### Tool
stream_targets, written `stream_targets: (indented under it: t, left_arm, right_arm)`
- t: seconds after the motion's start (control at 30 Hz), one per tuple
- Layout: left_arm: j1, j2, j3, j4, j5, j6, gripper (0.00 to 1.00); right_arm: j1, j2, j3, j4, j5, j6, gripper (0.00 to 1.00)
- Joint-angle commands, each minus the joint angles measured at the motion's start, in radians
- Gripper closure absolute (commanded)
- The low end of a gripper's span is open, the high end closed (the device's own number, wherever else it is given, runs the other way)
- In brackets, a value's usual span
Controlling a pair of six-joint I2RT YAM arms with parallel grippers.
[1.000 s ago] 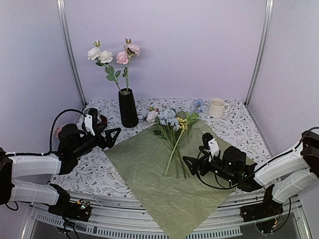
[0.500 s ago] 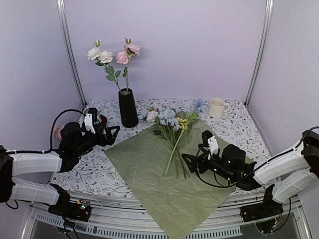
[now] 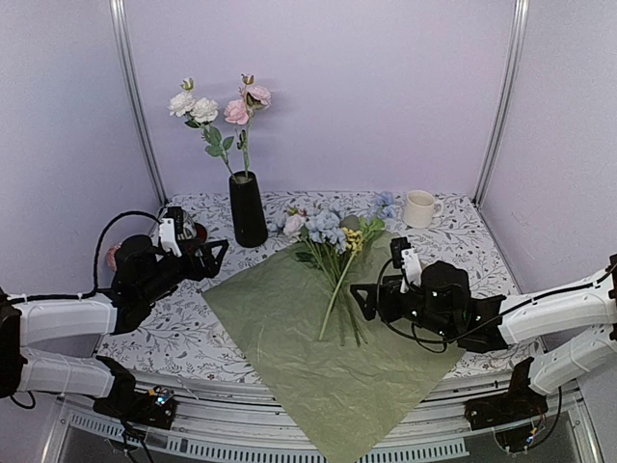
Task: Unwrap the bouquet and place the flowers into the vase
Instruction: Pick up the fake flower from the flattened wrapping paper.
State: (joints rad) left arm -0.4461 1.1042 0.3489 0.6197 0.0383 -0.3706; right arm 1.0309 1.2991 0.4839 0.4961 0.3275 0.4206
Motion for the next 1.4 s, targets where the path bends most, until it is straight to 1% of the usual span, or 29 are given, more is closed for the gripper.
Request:
stream_targets:
  t: [0.0, 0.1, 0.2, 0.3, 0.43, 0.83, 0.9, 1.03, 1.23, 1.33, 1.37]
  left_arm:
    - [-0.005, -0.016, -0.003, 0.016, -0.007, 0.015, 0.02]
    - [-0.005, -0.026, -0.011, 0.022, -0.002, 0.018, 0.02]
    - [-0.005, -0.024, -0.017, 0.034, 0.013, 0.02, 0.02]
    - [-0.005, -0.013, -0.011, 0.037, 0.055, 0.03, 0.02]
    - [-0.005, -0.004, -0.008, 0.04, 0.099, 0.047, 0.02]
    - [-0.007, -0.004, -0.016, 0.053, 0.132, 0.062, 0.02]
    - [-0.006, -0.003, -0.016, 0.057, 0.134, 0.059, 0.02]
    - [-0.008, 0.005, -0.014, 0.065, 0.154, 0.059, 0.02]
    - [-0.011, 0.021, -0.01, 0.073, 0.172, 0.057, 0.02]
    - [-0.012, 0.026, -0.007, 0.076, 0.178, 0.056, 0.02]
    - [-0.013, 0.026, -0.006, 0.076, 0.178, 0.056, 0.02]
  right_arm:
    - [-0.006, -0.032, 0.058, -0.187, -0.015, 0.172, 0.07]
    - [-0.007, -0.023, 0.066, -0.193, -0.037, 0.214, 0.1]
    - [-0.007, 0.013, 0.097, -0.218, -0.061, 0.24, 0.17]
    - [-0.007, 0.061, 0.155, -0.336, -0.035, 0.305, 0.29]
    - [-0.006, 0.116, 0.229, -0.449, -0.025, 0.345, 0.31]
    - [-0.008, 0.243, 0.346, -0.554, -0.069, 0.373, 0.31]
    - [-0.014, 0.276, 0.39, -0.608, -0.073, 0.379, 0.34]
    - [-0.023, 0.349, 0.483, -0.707, -0.076, 0.386, 0.44]
    - [-0.05, 0.398, 0.54, -0.689, -0.133, 0.4, 0.48]
    - [-0.078, 0.436, 0.585, -0.71, -0.152, 0.439, 0.54]
    - [-0.087, 0.447, 0.6, -0.714, -0.162, 0.452, 0.55]
